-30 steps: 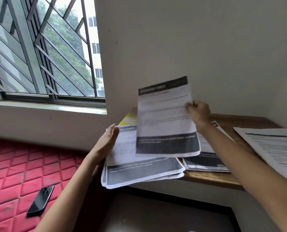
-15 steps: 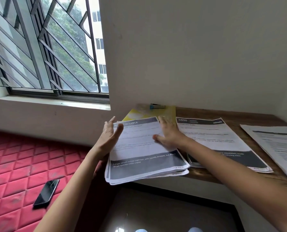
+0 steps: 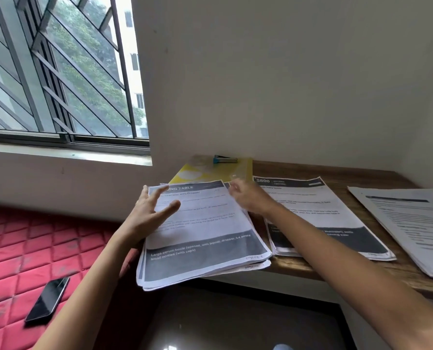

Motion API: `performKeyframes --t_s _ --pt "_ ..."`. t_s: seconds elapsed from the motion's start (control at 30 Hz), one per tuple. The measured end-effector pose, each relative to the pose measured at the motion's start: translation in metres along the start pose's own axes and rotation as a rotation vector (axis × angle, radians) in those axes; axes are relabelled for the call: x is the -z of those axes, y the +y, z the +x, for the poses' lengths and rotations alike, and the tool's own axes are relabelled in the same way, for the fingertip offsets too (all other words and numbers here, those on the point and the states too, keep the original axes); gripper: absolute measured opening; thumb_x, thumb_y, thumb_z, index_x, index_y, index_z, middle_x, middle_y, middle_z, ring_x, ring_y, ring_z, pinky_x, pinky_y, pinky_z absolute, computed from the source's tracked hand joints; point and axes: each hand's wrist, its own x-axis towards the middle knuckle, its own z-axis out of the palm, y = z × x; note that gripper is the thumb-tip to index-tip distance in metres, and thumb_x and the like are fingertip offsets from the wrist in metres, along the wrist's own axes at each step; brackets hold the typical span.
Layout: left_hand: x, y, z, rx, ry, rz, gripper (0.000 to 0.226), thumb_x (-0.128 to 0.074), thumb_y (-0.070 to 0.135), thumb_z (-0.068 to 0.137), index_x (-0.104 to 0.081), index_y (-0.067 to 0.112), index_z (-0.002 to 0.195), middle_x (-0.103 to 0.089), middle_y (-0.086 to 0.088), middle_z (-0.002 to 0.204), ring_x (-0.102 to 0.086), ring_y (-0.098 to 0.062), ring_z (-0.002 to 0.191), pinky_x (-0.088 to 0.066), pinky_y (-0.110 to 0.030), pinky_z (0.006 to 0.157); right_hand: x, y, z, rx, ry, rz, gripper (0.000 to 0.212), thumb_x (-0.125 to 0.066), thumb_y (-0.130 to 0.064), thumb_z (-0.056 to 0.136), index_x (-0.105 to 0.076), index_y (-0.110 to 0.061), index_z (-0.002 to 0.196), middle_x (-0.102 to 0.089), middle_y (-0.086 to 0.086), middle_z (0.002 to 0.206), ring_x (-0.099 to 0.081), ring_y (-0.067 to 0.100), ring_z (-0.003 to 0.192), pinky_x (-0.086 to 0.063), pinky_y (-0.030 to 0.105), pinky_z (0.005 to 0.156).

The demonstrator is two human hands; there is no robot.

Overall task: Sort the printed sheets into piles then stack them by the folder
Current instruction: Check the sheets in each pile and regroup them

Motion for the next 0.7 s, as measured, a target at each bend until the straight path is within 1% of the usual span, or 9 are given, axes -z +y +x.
performKeyframes --t_s 0.07,0.13,0.17,0.27,0.37,0.47,0.57,0.63,0.7 --pt "-0.001 0.001 0.000 -0.001 -0.007 0.012 0.101 -0.043 0.087 0.057 -0.035 0.038 0.144 -0.008 -0.014 0.161 0.008 -0.013 0.148 -0.011 -0.036 0.116 0.008 0.009 0.009 -0.091 0.057 -0.015 0.029 -0.039 -0.018 0.098 -0.059 -0.006 0.116 -0.060 0.012 0.111 -0.054 0.021 0.086 -0.037 0.027 0.060" --pt "-0.001 0.002 -0.001 0.008 -0.016 0.016 0.100 -0.044 0.086 0.056 -0.035 0.038 0.144 -0.005 -0.016 0.161 0.007 -0.014 0.148 -0.011 -0.037 0.116 0.009 0.017 0.015 -0.158 0.025 -0.029 0.023 -0.041 -0.015 0.093 -0.062 -0.005 0.089 -0.062 0.013 0.094 -0.055 0.023 0.082 -0.035 0.028 0.059" --pt "-0.001 0.003 -0.001 0.012 -0.018 0.017 0.100 -0.044 0.086 0.056 -0.035 0.039 0.144 -0.003 -0.017 0.160 0.007 -0.015 0.148 -0.011 -0.038 0.116 0.007 0.019 0.017 -0.177 0.009 -0.023 0.024 -0.043 -0.016 0.092 -0.062 -0.002 0.086 -0.063 0.014 0.091 -0.056 0.024 0.083 -0.037 0.029 0.061" --pt "-0.001 0.003 -0.001 0.009 -0.022 0.024 0.100 -0.045 0.086 0.055 -0.036 0.040 0.143 -0.003 -0.017 0.160 0.006 -0.016 0.149 -0.012 -0.037 0.116 0.002 0.022 0.018 -0.170 0.031 0.049 0.025 -0.055 -0.020 0.091 -0.066 0.001 0.098 -0.063 0.012 0.093 -0.059 0.024 0.090 -0.045 0.032 0.072" --pt "-0.001 0.002 -0.001 0.012 -0.029 0.035 0.099 -0.046 0.086 0.055 -0.036 0.041 0.143 -0.003 -0.016 0.161 0.004 -0.017 0.149 -0.013 -0.037 0.116 0.002 0.019 0.014 -0.137 0.090 0.184 0.030 -0.066 -0.025 0.087 -0.063 -0.006 0.111 -0.063 0.006 0.110 -0.057 0.020 0.100 -0.046 0.033 0.085" --pt "0.000 0.002 -0.001 0.018 -0.040 0.046 0.100 -0.047 0.087 0.055 -0.036 0.042 0.143 -0.003 -0.014 0.161 0.003 -0.017 0.149 -0.012 -0.038 0.117 0.004 0.018 0.011 -0.090 0.105 0.285 0.039 -0.071 -0.023 0.083 -0.059 -0.010 0.117 -0.058 -0.003 0.108 -0.053 0.011 0.097 -0.041 0.024 0.078" --pt "0.000 0.006 -0.002 0.021 -0.054 0.070 0.093 -0.054 0.082 0.062 -0.035 0.040 0.143 -0.002 -0.015 0.161 0.002 -0.019 0.149 -0.012 -0.037 0.117 0.004 0.017 0.008 0.010 0.067 0.342 0.041 -0.076 -0.019 0.079 -0.060 -0.010 0.116 -0.062 -0.004 0.106 -0.061 0.014 0.100 -0.045 0.019 0.070" --pt "-0.001 0.010 -0.004 0.010 -0.063 0.095 0.083 -0.062 0.070 0.074 -0.033 0.038 0.145 0.001 -0.017 0.160 0.002 -0.021 0.149 -0.012 -0.037 0.117 0.003 0.019 0.006 0.111 0.021 0.374 0.039 -0.075 -0.011 0.077 -0.061 -0.012 0.114 -0.065 0.000 0.110 -0.063 0.016 0.105 -0.051 0.026 0.081" --pt "-0.002 0.014 -0.006 -0.007 -0.065 0.134 0.083 -0.063 0.060 0.079 -0.025 0.035 0.149 0.003 -0.016 0.161 0.005 -0.021 0.149 -0.009 -0.036 0.117 0.002 0.020 0.002 0.207 -0.050 0.363 0.039 -0.072 -0.007 0.079 -0.060 -0.019 0.114 -0.065 -0.002 0.114 -0.060 0.010 0.109 -0.049 0.031 0.093"
